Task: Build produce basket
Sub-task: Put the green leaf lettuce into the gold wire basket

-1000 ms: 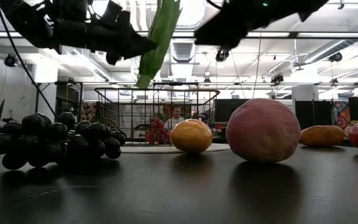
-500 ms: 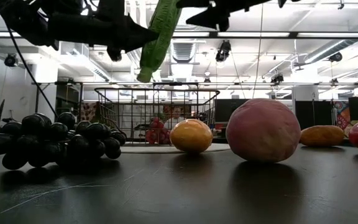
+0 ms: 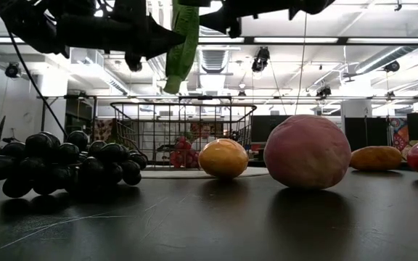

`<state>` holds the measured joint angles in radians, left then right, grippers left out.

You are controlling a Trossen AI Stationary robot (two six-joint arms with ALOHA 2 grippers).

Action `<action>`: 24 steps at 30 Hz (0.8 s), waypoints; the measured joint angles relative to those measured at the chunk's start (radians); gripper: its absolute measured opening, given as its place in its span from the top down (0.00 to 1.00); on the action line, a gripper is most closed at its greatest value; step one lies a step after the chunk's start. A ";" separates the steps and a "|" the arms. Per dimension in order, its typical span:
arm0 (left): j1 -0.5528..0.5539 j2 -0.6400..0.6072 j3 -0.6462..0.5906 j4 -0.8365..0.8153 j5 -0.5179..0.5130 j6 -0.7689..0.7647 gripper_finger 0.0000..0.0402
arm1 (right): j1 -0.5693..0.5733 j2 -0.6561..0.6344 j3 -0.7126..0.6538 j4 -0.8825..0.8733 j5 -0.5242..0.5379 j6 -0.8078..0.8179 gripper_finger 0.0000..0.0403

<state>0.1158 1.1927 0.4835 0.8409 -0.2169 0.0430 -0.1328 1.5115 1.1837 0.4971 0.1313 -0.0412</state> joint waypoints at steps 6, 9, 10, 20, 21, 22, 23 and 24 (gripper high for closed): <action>0.000 0.000 0.000 0.005 -0.001 -0.010 0.79 | -0.017 0.050 0.054 -0.010 0.001 0.024 0.51; 0.000 0.000 0.000 0.000 -0.002 -0.006 0.74 | -0.027 0.062 0.067 -0.035 -0.004 0.021 0.71; 0.001 -0.001 0.000 -0.005 -0.002 -0.006 0.71 | -0.030 0.064 0.069 -0.042 -0.006 0.016 0.78; 0.001 -0.161 0.000 -0.382 -0.016 0.051 0.36 | -0.062 0.080 0.070 -0.106 0.003 -0.030 0.94; 0.001 -0.190 0.000 -0.414 -0.033 0.053 0.34 | -0.069 0.085 0.070 -0.103 0.003 -0.029 0.94; 0.001 -0.222 0.000 -0.447 -0.050 0.055 0.33 | -0.076 0.093 0.073 -0.102 0.003 -0.026 0.94; 0.001 -0.259 0.000 -0.492 -0.063 0.059 0.32 | -0.085 0.103 0.077 -0.100 0.003 -0.021 0.94; 0.001 -0.292 0.000 -0.538 -0.078 0.063 0.32 | -0.093 0.117 0.084 -0.099 0.003 -0.015 0.94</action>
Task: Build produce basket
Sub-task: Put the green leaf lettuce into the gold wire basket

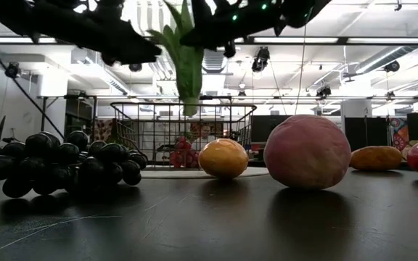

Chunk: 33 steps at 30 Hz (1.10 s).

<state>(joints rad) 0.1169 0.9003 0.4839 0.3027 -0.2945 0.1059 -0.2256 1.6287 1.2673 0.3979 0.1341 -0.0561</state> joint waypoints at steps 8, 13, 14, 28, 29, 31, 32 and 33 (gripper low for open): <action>-0.001 -0.201 -0.033 -0.061 -0.014 0.007 0.32 | -0.035 0.191 0.150 0.057 -0.001 0.018 0.94; -0.001 -0.250 -0.126 0.101 -0.004 0.006 0.32 | -0.041 0.317 0.269 0.035 0.057 0.020 0.94; -0.001 -0.257 -0.143 0.144 -0.003 0.006 0.32 | -0.042 0.339 0.292 0.028 0.087 0.019 0.93; -0.001 -0.334 -0.215 0.318 0.006 0.006 0.32 | -0.049 0.483 0.432 -0.104 0.145 0.039 0.92; -0.001 -0.335 -0.215 0.318 0.006 0.006 0.32 | -0.049 0.483 0.433 -0.114 0.146 0.047 0.90; -0.001 -0.334 -0.215 0.318 0.006 0.006 0.32 | -0.048 0.483 0.432 -0.116 0.147 0.064 0.86; -0.001 -0.334 -0.215 0.317 0.006 0.006 0.32 | -0.048 0.483 0.432 -0.115 0.147 0.066 0.83; -0.001 -0.334 -0.215 0.318 0.006 0.006 0.32 | -0.048 0.483 0.431 -0.115 0.147 0.067 0.80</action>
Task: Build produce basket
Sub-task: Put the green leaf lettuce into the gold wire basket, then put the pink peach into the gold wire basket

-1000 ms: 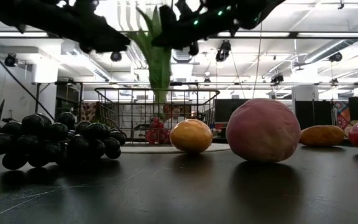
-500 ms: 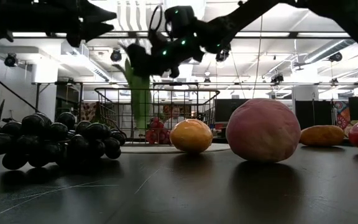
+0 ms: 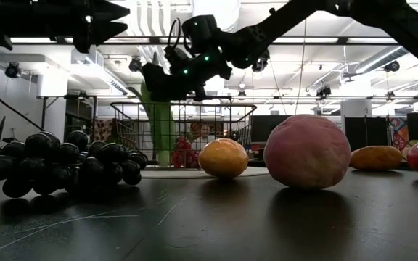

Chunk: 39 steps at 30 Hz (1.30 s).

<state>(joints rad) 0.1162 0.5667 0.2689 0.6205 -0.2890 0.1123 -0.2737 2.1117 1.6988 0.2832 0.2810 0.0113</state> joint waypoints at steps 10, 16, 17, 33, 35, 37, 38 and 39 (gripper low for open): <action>0.000 0.000 0.000 0.001 0.000 0.000 0.32 | 0.000 -0.001 0.000 0.002 0.000 0.005 0.51; 0.000 0.002 0.000 0.001 0.000 0.000 0.32 | 0.001 -0.026 0.000 -0.006 0.000 0.005 0.44; 0.000 0.002 0.000 0.000 0.000 0.000 0.32 | 0.002 -0.035 0.000 -0.013 -0.001 0.005 0.43; -0.001 0.286 0.000 0.416 0.209 -0.029 0.32 | 0.078 -0.289 -0.098 0.105 -0.568 0.063 0.46; -0.001 0.371 0.000 0.533 0.211 -0.035 0.32 | 0.105 -0.290 -0.132 0.189 -0.563 0.024 0.46; -0.002 0.462 0.000 0.670 0.208 -0.065 0.32 | 0.126 -0.290 -0.163 0.284 -0.569 0.003 0.47; -0.001 0.503 0.000 0.734 0.203 -0.081 0.32 | 0.135 -0.290 -0.178 0.328 -0.570 0.002 0.47; -0.001 0.543 0.000 0.796 0.201 -0.090 0.32 | 0.144 -0.290 -0.191 0.363 -0.570 0.003 0.47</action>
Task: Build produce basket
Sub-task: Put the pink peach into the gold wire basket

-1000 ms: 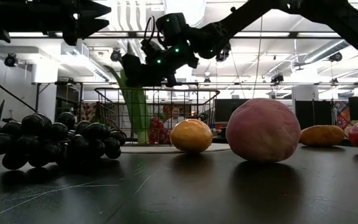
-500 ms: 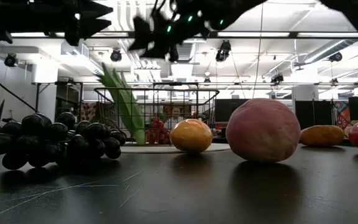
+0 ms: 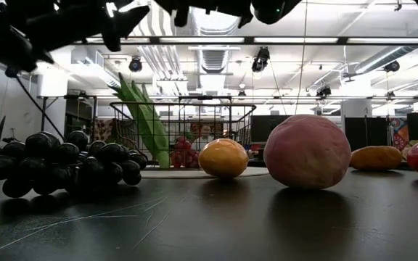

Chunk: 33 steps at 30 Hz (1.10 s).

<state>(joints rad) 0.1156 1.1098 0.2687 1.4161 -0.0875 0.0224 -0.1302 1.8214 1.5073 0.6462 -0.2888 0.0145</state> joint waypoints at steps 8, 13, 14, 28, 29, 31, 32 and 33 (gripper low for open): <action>0.000 0.179 0.062 0.147 0.000 -0.052 0.32 | 0.040 0.000 -0.088 0.156 -0.004 0.030 0.49; -0.007 0.241 0.164 0.144 -0.003 -0.068 0.32 | 0.068 -0.002 -0.182 0.355 -0.004 0.038 0.49; -0.008 0.254 0.181 0.143 -0.011 -0.068 0.32 | 0.071 -0.002 -0.204 0.409 0.002 0.039 0.49; -0.007 0.353 0.315 0.155 -0.217 -0.048 0.32 | 0.053 -0.004 -0.296 0.546 0.146 0.092 0.52; -0.007 0.342 0.309 0.146 -0.218 -0.032 0.32 | 0.047 -0.005 -0.296 0.545 0.141 0.108 0.52; -0.005 0.324 0.298 0.130 -0.218 0.005 0.32 | 0.036 -0.023 -0.300 0.529 0.125 0.172 0.52; -0.006 0.313 0.292 0.124 -0.217 0.022 0.32 | 0.029 -0.036 -0.301 0.525 0.100 0.212 0.53; -0.006 0.301 0.287 0.116 -0.216 0.032 0.32 | 0.021 -0.051 -0.302 0.522 0.070 0.247 0.53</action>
<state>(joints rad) 0.1097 1.4111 0.5560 1.5321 -0.3030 0.0547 -0.1091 1.7704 1.2057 1.1683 -0.2187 0.2611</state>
